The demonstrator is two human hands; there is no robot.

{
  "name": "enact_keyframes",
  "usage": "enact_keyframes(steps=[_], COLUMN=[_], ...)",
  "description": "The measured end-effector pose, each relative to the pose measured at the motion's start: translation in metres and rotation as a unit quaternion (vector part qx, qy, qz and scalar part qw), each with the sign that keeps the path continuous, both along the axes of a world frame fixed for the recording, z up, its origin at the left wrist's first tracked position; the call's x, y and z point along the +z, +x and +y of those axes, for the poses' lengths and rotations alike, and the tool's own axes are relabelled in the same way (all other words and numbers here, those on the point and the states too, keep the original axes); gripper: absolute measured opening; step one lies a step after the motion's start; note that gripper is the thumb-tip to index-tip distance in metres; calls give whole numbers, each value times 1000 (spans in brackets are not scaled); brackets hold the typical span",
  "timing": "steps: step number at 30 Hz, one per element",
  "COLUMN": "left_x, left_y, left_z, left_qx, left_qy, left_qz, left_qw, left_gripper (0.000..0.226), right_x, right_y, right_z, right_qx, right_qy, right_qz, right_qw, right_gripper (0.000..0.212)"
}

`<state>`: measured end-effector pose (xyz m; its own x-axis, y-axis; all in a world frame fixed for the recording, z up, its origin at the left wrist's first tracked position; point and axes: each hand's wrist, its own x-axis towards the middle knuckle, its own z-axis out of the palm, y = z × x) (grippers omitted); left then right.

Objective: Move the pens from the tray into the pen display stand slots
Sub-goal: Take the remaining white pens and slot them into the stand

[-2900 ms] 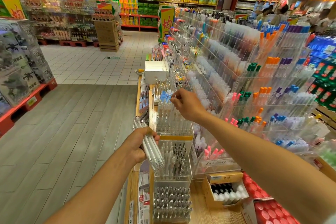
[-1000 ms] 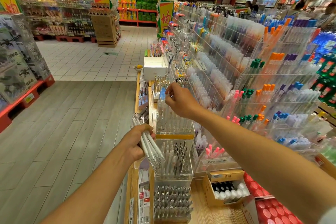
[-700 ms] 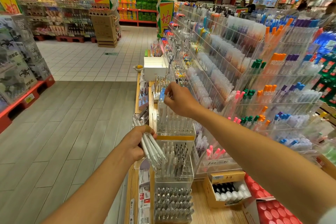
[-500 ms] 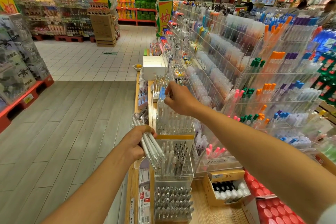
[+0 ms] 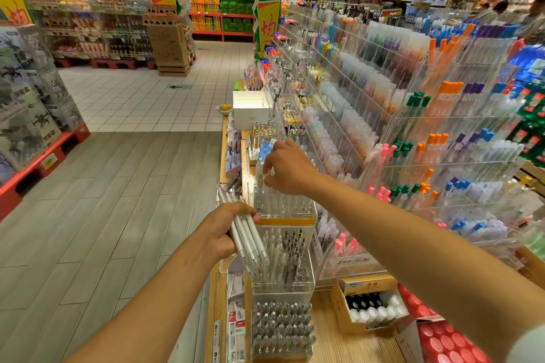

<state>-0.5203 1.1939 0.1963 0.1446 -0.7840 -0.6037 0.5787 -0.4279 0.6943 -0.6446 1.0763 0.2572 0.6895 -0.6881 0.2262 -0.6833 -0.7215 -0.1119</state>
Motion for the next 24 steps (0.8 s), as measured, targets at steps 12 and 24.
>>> enact_keyframes(steps=[12,24], left_x=[7,16], left_y=[-3,-8], left_z=[4,6], left_qx=[10,-30], left_qy=[-23,-123], left_qz=[-3,60], left_qw=[1000,990], left_gripper=[3,13], right_x=[9,11], right_y=[-1,-9], right_z=[1,31], right_qx=[-18,9], right_qy=[30,364], right_qz=[30,-102], right_qw=[999,926], right_gripper=[27,25])
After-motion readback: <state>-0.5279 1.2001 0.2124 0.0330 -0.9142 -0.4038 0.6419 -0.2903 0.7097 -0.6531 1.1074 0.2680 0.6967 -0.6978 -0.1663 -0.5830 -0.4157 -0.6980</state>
